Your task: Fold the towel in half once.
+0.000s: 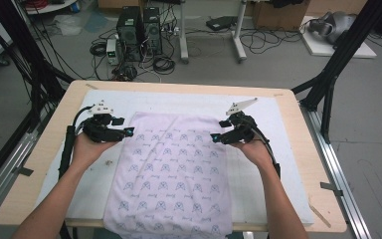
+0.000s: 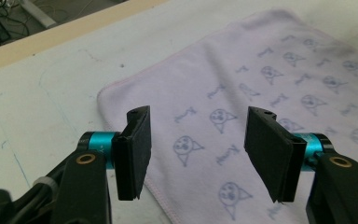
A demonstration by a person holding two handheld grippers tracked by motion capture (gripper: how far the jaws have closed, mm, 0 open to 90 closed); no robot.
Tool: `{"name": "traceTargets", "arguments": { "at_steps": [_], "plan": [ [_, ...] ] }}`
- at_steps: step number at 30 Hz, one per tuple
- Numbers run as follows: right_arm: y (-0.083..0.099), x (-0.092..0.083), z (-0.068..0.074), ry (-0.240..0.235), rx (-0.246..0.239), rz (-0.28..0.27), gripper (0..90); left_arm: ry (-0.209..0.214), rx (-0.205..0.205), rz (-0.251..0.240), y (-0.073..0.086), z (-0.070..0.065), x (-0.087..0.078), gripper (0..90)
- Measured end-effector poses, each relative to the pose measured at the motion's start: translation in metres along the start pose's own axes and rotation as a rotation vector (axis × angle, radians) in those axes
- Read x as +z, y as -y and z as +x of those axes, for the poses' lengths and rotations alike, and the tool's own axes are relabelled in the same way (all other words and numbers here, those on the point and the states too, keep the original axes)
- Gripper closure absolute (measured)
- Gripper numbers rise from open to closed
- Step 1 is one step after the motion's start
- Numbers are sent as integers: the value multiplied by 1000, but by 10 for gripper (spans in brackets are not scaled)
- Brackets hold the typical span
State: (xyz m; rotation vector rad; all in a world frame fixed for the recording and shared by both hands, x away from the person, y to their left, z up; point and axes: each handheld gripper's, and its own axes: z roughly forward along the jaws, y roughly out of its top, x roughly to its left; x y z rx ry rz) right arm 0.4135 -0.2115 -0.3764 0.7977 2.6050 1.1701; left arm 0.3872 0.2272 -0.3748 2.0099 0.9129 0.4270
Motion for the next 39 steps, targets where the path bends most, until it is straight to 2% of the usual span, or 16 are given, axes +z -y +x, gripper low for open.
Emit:
{"name": "traceTargets", "arguments": {
  "at_steps": [3,4,6,9,12,17,19,20,21,25,28,31,33,35,37,39],
  "plan": [
    [4,8,-9,-2,22,7,346,-13,-4,17,2,8,17,435],
    [5,11,-11,1,33,8,350,-5,-25,28,2,12,24,448],
    [5,17,-12,25,32,19,359,-21,-31,73,1,19,37,450],
    [6,23,-15,53,20,24,367,-47,-37,61,4,22,47,460],
    [12,29,-22,65,60,38,395,-50,-35,97,9,23,58,482],
    [23,40,-33,123,106,65,433,-80,-121,118,17,32,70,550],
    [26,44,-36,151,140,84,458,-125,-117,147,19,34,74,580],
    [27,46,-37,169,151,88,467,-133,-125,156,21,36,76,587],
    [27,48,-38,166,164,84,485,-134,-137,160,23,37,78,592],
    [26,56,-35,185,123,119,589,-168,-113,162,22,36,78,667],
    [25,57,-34,152,126,104,726,-159,-99,163,22,34,79,815],
    [25,57,-34,114,131,101,861,-155,-105,167,21,34,78,859],
    [25,57,-34,112,110,101,872,-145,-114,159,21,36,75,865],
    [24,54,-34,111,118,100,875,-132,-124,130,19,38,71,867],
    [22,46,-36,110,129,66,876,-130,-117,103,15,39,63,868],
    [18,37,-37,105,119,44,876,-117,-121,69,12,41,53,869]
  ]
}}
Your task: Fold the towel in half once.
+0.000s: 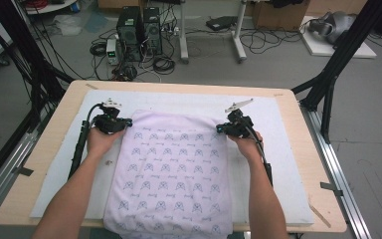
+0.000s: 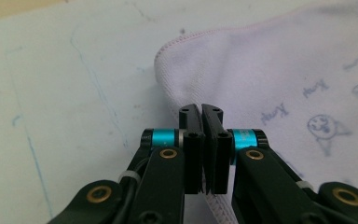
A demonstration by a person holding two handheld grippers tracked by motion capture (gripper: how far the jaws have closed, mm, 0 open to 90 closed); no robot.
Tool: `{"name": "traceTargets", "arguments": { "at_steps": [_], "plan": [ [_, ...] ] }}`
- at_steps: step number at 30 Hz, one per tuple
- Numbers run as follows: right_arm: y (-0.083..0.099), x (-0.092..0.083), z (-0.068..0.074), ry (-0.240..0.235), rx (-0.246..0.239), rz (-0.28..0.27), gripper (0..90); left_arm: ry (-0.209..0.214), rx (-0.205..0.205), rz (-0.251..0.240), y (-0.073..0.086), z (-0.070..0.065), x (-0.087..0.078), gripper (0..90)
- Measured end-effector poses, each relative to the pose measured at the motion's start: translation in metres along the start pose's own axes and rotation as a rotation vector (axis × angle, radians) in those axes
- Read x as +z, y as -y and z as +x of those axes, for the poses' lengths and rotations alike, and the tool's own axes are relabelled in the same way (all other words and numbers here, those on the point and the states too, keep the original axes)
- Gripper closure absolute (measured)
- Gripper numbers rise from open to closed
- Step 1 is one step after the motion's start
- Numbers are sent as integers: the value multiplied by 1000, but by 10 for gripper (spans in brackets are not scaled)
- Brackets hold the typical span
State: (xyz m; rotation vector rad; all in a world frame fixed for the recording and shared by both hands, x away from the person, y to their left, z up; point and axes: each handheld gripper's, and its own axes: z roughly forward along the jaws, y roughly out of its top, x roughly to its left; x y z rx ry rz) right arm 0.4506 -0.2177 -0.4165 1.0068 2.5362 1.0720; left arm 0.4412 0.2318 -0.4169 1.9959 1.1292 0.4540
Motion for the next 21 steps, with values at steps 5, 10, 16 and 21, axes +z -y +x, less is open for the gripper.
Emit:
{"name": "traceTargets", "arguments": {
  "at_steps": [5,10,16,21],
  "plan": [
    [-7,-29,3,2,-40,-74,876,42,13,-71,-5,-3,-27,869],
    [-5,-50,15,-65,-49,-84,875,65,51,-80,-6,-12,-51,868],
    [14,-79,44,-132,-95,-129,875,114,81,-113,19,-29,-83,867],
    [48,-87,72,-206,-100,-112,864,193,122,-60,62,-46,-103,851]
  ]
}}
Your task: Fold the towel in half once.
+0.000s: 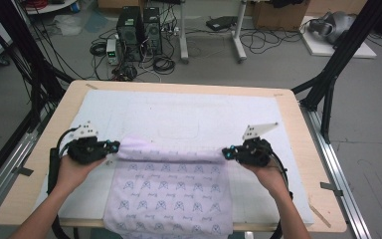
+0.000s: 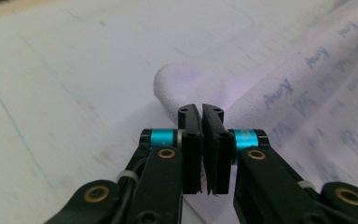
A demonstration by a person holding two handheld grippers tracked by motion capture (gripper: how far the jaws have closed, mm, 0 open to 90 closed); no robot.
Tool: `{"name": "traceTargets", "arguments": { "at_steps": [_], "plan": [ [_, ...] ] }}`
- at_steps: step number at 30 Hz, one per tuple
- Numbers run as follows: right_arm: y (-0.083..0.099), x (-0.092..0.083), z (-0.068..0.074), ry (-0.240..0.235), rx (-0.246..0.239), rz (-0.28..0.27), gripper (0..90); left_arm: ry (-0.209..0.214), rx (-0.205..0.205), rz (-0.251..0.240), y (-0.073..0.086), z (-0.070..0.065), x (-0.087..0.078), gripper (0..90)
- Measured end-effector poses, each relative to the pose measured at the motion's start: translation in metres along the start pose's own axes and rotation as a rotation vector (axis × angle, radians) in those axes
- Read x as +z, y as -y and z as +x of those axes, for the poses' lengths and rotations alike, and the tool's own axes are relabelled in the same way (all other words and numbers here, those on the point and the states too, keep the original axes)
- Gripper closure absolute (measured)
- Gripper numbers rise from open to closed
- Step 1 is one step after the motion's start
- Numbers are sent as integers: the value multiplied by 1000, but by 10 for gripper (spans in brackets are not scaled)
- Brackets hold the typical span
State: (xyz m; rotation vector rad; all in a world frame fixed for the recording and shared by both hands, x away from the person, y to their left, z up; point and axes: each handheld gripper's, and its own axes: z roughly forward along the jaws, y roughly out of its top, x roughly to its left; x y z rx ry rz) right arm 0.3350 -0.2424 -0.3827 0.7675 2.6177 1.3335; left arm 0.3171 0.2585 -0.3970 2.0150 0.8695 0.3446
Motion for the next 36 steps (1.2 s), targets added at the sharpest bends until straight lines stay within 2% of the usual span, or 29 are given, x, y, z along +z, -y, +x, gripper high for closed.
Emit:
{"name": "traceTargets", "arguments": {
  "at_steps": [1,3,4,7,9,10,12,17,20,22,24,26,31,36],
  "plan": [
    [6,2,5,-21,-13,25,835,23,-1,16,6,-3,-2,809],
    [15,3,11,-43,0,34,719,34,16,27,12,-8,-6,628],
    [17,3,12,-45,6,38,678,37,23,29,13,-9,-6,564],
    [14,5,8,-9,13,21,606,21,24,32,8,-7,-2,504],
    [7,10,4,43,6,42,545,5,25,35,4,-4,5,487],
    [5,13,0,54,9,52,524,-14,35,44,2,-2,10,485],
    [1,23,-7,74,23,68,496,-26,7,50,-1,3,20,486],
    [5,48,-18,55,62,160,490,-35,-16,124,-2,12,41,533],
    [7,55,-16,43,39,189,645,-35,-5,167,0,12,47,650],
    [5,53,-13,38,12,183,751,-30,20,168,0,9,47,791],
    [4,50,-11,40,-3,166,768,-34,38,163,-1,6,46,841],
    [2,46,-9,41,-12,145,782,-44,53,151,-2,4,43,851],
    [-1,36,-8,52,-16,114,775,-56,49,89,-6,3,31,851],
    [-4,26,0,51,-36,77,779,-56,73,31,-10,-5,13,849]
  ]
}}
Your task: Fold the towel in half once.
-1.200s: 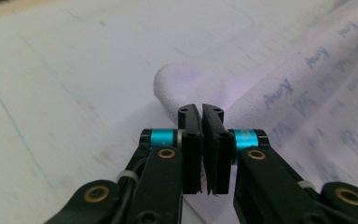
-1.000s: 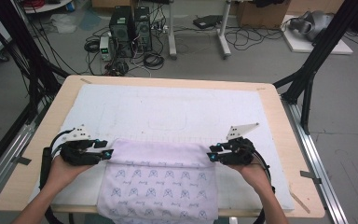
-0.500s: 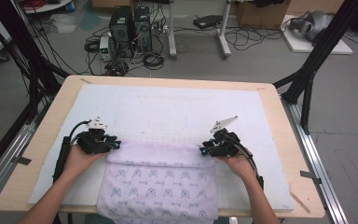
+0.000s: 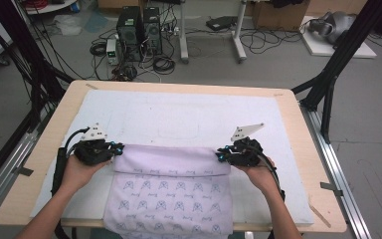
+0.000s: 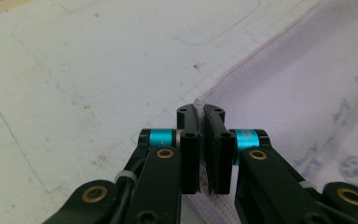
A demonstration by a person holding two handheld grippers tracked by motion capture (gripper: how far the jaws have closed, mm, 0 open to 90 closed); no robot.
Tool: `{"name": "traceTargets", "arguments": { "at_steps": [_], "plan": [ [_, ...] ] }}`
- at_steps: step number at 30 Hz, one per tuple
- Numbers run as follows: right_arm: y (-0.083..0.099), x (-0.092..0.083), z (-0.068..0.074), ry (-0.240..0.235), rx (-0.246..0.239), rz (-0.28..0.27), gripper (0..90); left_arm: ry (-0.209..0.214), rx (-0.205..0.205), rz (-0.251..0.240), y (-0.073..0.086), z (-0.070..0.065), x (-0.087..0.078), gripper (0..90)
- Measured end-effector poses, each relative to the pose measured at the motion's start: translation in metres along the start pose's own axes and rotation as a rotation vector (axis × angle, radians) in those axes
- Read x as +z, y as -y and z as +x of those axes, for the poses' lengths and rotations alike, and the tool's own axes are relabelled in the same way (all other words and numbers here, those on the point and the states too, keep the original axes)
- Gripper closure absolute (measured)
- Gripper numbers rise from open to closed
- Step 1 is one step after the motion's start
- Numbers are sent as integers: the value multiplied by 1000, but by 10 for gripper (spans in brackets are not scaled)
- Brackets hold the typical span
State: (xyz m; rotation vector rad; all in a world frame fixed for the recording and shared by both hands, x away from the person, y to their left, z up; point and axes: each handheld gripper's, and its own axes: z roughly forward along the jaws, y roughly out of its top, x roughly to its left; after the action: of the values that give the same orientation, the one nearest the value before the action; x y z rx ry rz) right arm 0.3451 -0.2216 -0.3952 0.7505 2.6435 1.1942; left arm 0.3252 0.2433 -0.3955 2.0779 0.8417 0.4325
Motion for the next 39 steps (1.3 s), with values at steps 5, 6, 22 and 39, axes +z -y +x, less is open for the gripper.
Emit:
{"name": "traceTargets", "arguments": {
  "at_steps": [5,6,22,39],
  "plan": [
    [-1,-20,18,-1,-43,-67,771,-16,57,-42,4,-16,-21,840],
    [0,-23,23,-9,-48,-78,772,-18,70,-40,7,-20,-25,839],
    [38,-42,59,-113,-36,-74,596,51,79,-47,40,-46,-57,598],
    [27,17,-13,42,68,72,439,7,-65,125,29,11,24,411]
  ]
}}
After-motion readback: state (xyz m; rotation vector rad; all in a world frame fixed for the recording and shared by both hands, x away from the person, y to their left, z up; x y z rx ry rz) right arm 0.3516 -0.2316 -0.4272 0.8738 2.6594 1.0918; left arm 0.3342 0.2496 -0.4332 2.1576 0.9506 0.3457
